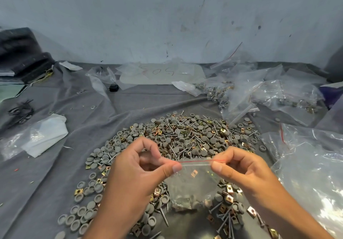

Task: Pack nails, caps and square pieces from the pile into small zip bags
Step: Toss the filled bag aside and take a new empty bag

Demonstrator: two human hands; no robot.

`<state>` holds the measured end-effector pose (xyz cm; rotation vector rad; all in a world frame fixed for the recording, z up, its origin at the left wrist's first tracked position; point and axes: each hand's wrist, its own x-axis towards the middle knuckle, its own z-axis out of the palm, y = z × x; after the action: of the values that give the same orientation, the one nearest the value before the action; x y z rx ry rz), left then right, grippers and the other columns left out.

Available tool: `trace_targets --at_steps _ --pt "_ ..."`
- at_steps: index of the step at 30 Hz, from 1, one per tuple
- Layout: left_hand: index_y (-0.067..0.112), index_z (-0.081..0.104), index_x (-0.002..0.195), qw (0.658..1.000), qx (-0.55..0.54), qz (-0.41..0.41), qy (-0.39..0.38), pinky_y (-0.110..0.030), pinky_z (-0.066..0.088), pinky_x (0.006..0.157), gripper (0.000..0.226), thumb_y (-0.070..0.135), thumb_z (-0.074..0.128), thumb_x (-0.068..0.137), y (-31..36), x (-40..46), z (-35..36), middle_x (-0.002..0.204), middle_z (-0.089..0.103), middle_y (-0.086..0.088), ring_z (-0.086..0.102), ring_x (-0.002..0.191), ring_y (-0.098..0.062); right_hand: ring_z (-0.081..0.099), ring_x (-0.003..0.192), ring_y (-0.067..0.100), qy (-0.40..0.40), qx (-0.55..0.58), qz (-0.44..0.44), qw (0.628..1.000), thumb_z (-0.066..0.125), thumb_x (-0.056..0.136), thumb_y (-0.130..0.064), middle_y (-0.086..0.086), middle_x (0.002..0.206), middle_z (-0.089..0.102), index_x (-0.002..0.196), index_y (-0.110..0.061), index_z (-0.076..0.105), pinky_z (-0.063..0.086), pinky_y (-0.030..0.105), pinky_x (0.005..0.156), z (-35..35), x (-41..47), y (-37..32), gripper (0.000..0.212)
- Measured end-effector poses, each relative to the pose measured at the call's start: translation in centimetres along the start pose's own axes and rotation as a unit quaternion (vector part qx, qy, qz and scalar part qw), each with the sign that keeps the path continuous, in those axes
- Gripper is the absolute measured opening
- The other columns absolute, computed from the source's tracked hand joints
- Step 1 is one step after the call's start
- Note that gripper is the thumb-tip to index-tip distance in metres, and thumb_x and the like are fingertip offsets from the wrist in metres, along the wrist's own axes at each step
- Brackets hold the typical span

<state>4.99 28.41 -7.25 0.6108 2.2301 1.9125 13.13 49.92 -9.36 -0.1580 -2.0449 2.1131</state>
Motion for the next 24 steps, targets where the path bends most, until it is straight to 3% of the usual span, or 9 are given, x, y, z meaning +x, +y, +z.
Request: trace_targets --at_steps 5,8,11,12,15,17,19,22,24 --pt "0.038 0.05 0.081 0.999 0.018 0.021 -0.046 -0.043 0.057 0.069 0.04 0.048 0.085 0.065 0.0 -0.1 0.2 0.083 0.077 0.0 0.071 0.072 -0.023 0.066 0.084 0.013 -0.044 -0.078 -0.046 0.995 0.078 0.073 -0.047 0.001 0.097 0.073 0.089 -0.033 0.07 0.053 0.022 0.073 0.3 -0.5 -1.0 0.024" --pt "0.04 0.053 0.081 0.997 0.04 0.033 -0.053 -0.022 0.053 0.061 0.042 0.045 0.089 0.06 0.0 -0.3 0.1 0.078 0.077 0.004 0.072 0.07 -0.012 0.067 0.081 0.016 -0.011 -0.191 -0.132 0.973 0.075 0.078 -0.05 -0.003 0.091 0.071 0.093 -0.034 0.069 0.054 0.023 0.069 0.8 -1.0 -1.2 0.023" --pt "0.033 0.059 0.078 0.998 0.028 0.053 -0.033 -0.012 0.051 0.058 0.037 0.037 0.089 0.057 -0.1 -0.4 0.1 0.076 0.077 0.003 0.074 0.071 -0.008 0.063 0.073 0.019 0.035 -0.162 -0.142 0.976 0.081 0.069 -0.049 0.002 0.08 0.069 0.085 -0.029 0.069 0.057 0.047 0.066 1.1 -1.2 -1.3 0.028" --pt "0.032 0.058 0.077 0.998 0.026 0.057 -0.03 -0.013 0.051 0.058 0.036 0.036 0.089 0.058 -0.1 -0.4 0.1 0.076 0.077 0.002 0.074 0.071 -0.009 0.063 0.072 0.021 0.041 -0.15 -0.134 0.979 0.083 0.065 -0.049 0.004 0.078 0.068 0.084 -0.027 0.068 0.058 0.048 0.066 1.1 -1.1 -1.3 0.032" --pt "0.032 0.057 0.08 0.998 -0.004 0.052 -0.043 -0.021 0.056 0.064 0.038 0.04 0.089 0.061 -0.2 -0.3 0.1 0.08 0.077 0.0 0.074 0.073 -0.016 0.065 0.07 0.015 0.036 -0.138 -0.12 0.983 0.086 0.061 -0.049 0.007 0.075 0.066 0.08 -0.024 0.065 0.055 0.029 0.063 1.0 -0.9 -1.4 0.038" --pt "0.035 0.058 0.086 0.998 -0.017 0.041 -0.052 -0.023 0.056 0.063 0.04 0.045 0.09 0.063 -0.3 -0.1 -0.1 0.083 0.078 -0.001 0.073 0.071 -0.017 0.066 0.07 0.013 0.027 -0.14 -0.119 0.983 0.088 0.068 -0.045 0.007 0.074 0.065 0.079 -0.024 0.063 0.052 0.023 0.062 0.9 -0.8 -1.7 0.034" --pt "0.039 0.059 0.093 0.997 -0.03 0.022 -0.064 -0.02 0.054 0.059 0.04 0.048 0.087 0.066 -0.4 0.0 -0.3 0.091 0.078 0.001 0.072 0.073 -0.014 0.067 0.075 0.012 -0.004 -0.213 -0.113 0.97 0.078 0.075 -0.046 -0.001 0.082 0.07 0.085 -0.033 0.064 0.05 0.017 0.065 0.8 -0.7 -2.6 0.022" --pt "0.046 0.059 0.103 0.999 -0.044 0.008 -0.023 -0.028 0.057 0.079 0.04 0.052 0.082 0.071 -0.7 0.2 -0.9 0.111 0.075 0.013 0.072 0.098 -0.009 0.064 0.089 -0.007 -0.053 -0.417 -0.108 0.901 0.058 0.081 -0.057 -0.027 0.09 0.069 0.092 -0.051 0.064 0.046 0.006 0.072 0.7 1.1 -5.2 0.014" --pt "0.05 0.058 0.103 0.999 -0.035 0.011 0.023 -0.033 0.054 0.09 0.036 0.055 0.076 0.073 -0.7 0.4 -1.1 0.116 0.071 0.021 0.069 0.105 -0.002 0.06 0.089 -0.01 -0.062 -0.511 -0.122 0.849 0.053 0.094 -0.047 -0.028 0.093 0.064 0.098 -0.047 0.064 0.043 0.004 0.074 0.4 4.1 -7.0 0.012"
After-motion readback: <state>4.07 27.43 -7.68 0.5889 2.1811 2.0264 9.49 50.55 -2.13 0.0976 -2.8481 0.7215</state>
